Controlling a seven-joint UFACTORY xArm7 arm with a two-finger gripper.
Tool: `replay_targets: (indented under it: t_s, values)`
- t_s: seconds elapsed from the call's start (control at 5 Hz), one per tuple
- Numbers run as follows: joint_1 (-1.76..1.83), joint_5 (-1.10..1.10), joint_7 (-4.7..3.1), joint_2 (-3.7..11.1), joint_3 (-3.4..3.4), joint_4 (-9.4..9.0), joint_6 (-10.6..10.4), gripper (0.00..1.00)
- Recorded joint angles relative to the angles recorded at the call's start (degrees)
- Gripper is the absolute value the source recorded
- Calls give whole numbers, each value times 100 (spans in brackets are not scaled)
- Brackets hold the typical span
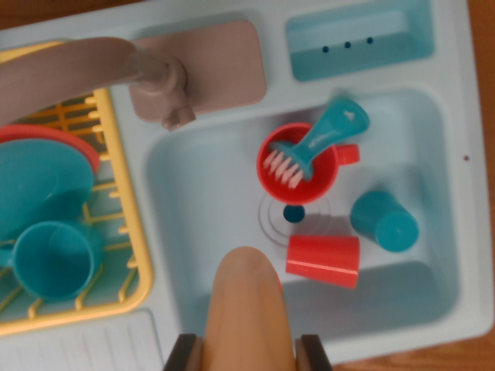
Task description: Pick detergent from the sink
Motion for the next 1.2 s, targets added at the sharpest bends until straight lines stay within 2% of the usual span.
replay_targets:
  t_s: [0.2,0.4,0.6,0.8,1.0,1.2]
  values:
    - [0,-4,4,-48,-1,172,220,100]
    - [0,-4,4,-48,-1,172,220,100]
    - [1,-8,7,-92,-1,329,421,100]
    - [1,-8,7,-92,-1,329,421,100]
    - [1,-11,11,-130,-1,464,594,100]
    - [1,-11,11,-130,-1,464,594,100]
